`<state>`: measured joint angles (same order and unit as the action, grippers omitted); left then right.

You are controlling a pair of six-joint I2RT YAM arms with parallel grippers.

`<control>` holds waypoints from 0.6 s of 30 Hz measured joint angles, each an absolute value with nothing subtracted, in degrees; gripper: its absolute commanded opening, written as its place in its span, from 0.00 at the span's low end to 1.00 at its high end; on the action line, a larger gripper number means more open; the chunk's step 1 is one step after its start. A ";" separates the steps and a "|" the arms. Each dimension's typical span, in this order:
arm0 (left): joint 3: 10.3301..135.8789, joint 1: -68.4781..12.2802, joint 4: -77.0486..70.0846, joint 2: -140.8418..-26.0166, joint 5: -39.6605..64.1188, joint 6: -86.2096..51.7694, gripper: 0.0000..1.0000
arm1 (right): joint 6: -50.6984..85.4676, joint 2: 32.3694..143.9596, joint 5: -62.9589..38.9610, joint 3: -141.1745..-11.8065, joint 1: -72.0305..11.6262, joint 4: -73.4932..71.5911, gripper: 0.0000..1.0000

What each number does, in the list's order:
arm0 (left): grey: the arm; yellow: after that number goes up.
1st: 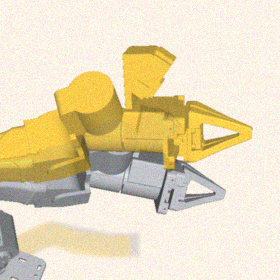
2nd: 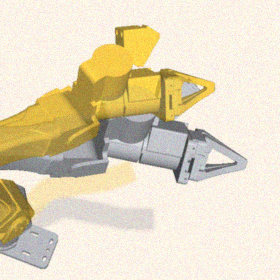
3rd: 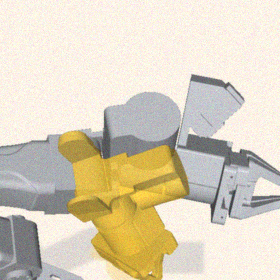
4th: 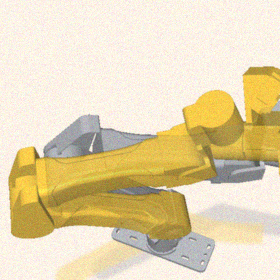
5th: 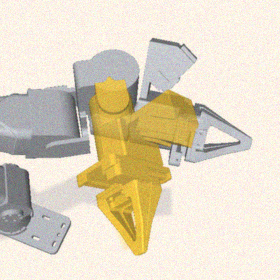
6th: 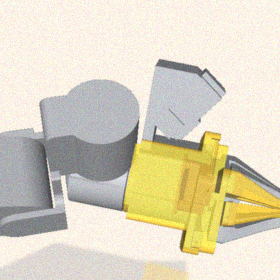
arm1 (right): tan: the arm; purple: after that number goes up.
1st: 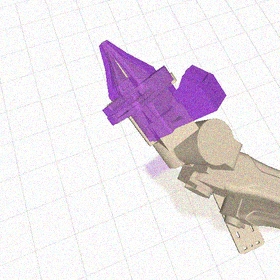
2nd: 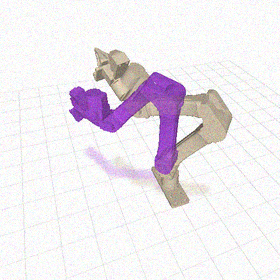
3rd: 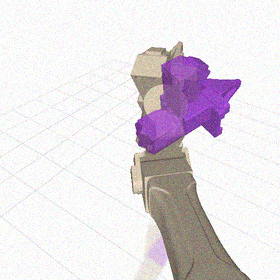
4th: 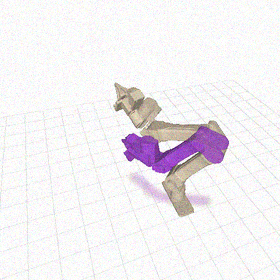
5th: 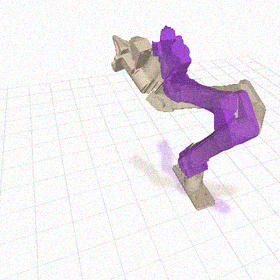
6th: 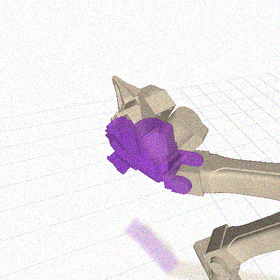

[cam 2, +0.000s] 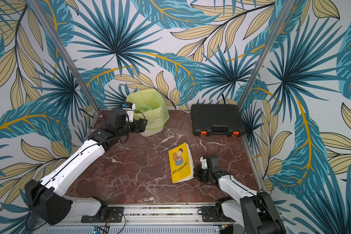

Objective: Peel off the used sticky note
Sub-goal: Close the book at the center of the board.

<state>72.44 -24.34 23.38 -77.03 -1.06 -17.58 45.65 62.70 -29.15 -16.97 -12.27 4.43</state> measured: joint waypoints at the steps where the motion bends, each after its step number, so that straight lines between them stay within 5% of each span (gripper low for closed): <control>1: 71.79 -24.34 23.31 -76.66 -1.17 -17.56 0.84 | 45.10 61.28 -28.53 -17.61 -12.25 5.91 0.65; 7: 63.59 -24.16 20.49 -72.73 -3.09 -15.77 0.89 | 41.21 54.92 -24.29 -23.40 -8.45 14.11 0.85; 18: 43.77 -19.25 9.32 -68.71 -11.35 -9.85 1.00 | 26.00 59.09 -6.83 -38.54 -3.68 13.69 1.00</control>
